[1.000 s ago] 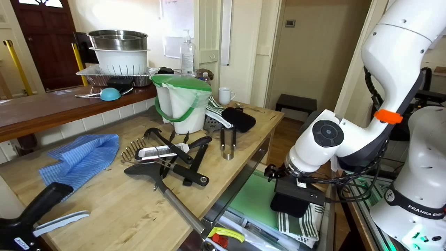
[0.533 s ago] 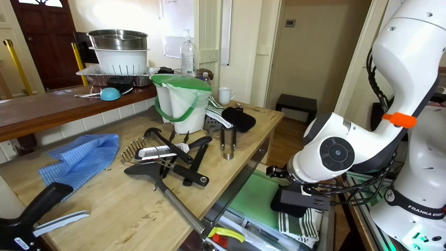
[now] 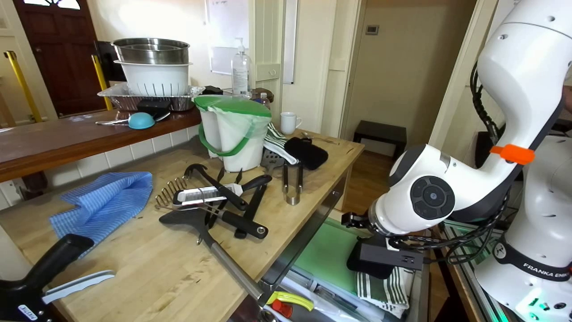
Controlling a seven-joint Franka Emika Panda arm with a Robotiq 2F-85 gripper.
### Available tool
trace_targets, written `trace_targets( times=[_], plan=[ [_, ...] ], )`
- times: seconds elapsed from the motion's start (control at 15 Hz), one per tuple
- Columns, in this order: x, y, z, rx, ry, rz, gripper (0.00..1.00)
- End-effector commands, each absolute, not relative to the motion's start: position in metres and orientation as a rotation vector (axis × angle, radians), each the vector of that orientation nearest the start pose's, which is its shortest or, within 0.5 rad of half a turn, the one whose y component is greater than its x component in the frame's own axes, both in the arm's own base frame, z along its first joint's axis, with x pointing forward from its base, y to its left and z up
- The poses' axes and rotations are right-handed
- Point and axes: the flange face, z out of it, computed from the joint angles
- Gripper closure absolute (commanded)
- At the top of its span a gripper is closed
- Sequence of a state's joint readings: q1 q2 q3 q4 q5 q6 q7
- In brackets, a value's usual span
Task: Open the first top drawer
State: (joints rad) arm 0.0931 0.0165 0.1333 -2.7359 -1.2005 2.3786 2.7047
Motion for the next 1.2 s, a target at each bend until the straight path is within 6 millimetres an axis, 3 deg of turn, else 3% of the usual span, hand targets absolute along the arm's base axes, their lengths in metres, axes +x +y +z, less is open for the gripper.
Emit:
trace_targets(
  times=[0.0, 0.27, 0.33, 0.73, 0.93, 1.13],
  plan=[
    [0.352, 0.072, 0.195, -2.545, 2.19, -1.032, 0.0],
    [0.365, 0.086, 0.173, -2.504, 2.26, -1.052, 0.0],
    [0.373, 0.09, 0.179, -2.501, 2.266, -1.058, 0.0],
    [0.408, 0.138, 0.157, -2.554, 2.202, -1.086, 0.0],
    [0.413, 0.154, 0.138, -2.563, 2.288, -1.116, 0.0],
    [0.427, 0.157, 0.127, -2.488, 2.425, -1.119, 0.0]
  ],
)
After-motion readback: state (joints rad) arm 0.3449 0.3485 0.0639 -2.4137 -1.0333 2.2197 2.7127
